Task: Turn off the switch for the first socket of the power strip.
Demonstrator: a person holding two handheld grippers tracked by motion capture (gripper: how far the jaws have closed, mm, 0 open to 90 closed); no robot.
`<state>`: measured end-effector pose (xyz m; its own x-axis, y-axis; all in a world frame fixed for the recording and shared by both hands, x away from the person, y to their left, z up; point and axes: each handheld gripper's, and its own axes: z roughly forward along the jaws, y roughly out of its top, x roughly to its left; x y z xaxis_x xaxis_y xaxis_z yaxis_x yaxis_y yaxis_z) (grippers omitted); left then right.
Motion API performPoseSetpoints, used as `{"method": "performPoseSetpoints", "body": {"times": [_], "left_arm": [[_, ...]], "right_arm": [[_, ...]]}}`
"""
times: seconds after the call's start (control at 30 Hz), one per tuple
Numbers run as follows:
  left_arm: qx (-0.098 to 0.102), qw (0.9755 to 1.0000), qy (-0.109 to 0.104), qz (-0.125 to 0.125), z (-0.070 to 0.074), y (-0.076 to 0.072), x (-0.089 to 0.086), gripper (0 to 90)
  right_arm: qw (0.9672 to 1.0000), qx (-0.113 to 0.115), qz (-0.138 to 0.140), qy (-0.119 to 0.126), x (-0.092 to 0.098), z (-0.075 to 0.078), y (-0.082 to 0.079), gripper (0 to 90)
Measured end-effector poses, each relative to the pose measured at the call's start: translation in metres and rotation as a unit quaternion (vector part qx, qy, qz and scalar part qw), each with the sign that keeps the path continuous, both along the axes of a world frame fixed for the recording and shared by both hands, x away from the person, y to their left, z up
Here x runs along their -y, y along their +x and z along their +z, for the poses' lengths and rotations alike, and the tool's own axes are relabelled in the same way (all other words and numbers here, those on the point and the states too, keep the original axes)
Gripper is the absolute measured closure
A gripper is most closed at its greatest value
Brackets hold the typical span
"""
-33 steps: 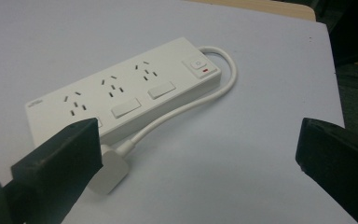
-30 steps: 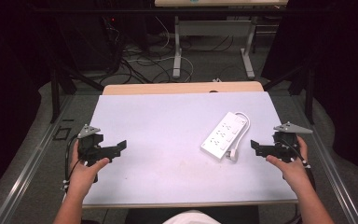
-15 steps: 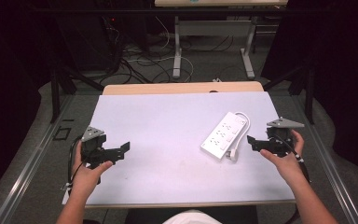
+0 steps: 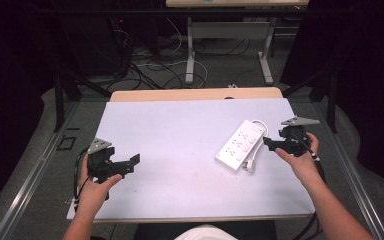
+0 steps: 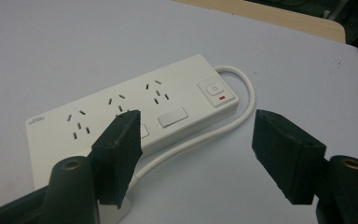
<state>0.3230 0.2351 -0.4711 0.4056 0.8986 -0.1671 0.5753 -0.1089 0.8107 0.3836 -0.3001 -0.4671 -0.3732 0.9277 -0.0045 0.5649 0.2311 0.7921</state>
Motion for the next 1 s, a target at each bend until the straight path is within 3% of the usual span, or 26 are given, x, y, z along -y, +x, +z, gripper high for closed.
{"method": "performPoseSetpoints", "body": {"times": [0.4, 0.8, 1.0], "left_arm": [[0.0, 1.0, -0.003, -0.002, -0.002, -0.001, 0.003, 1.6], [0.0, 1.0, -0.002, -0.003, -0.001, -0.002, 0.002, 1.8], [0.0, 1.0, -0.001, -0.003, -0.001, -0.002, 0.001, 1.8]], "right_arm": [[0.9993, -0.037, 0.001, 0.0, 0.001, -0.005, 0.024, 42.6], [0.9986, -0.049, 0.005, -0.022, -0.006, -0.012, 0.048, 50.7], [0.9982, -0.053, 0.011, -0.025, -0.013, -0.019, 0.061, 61.2]]}}
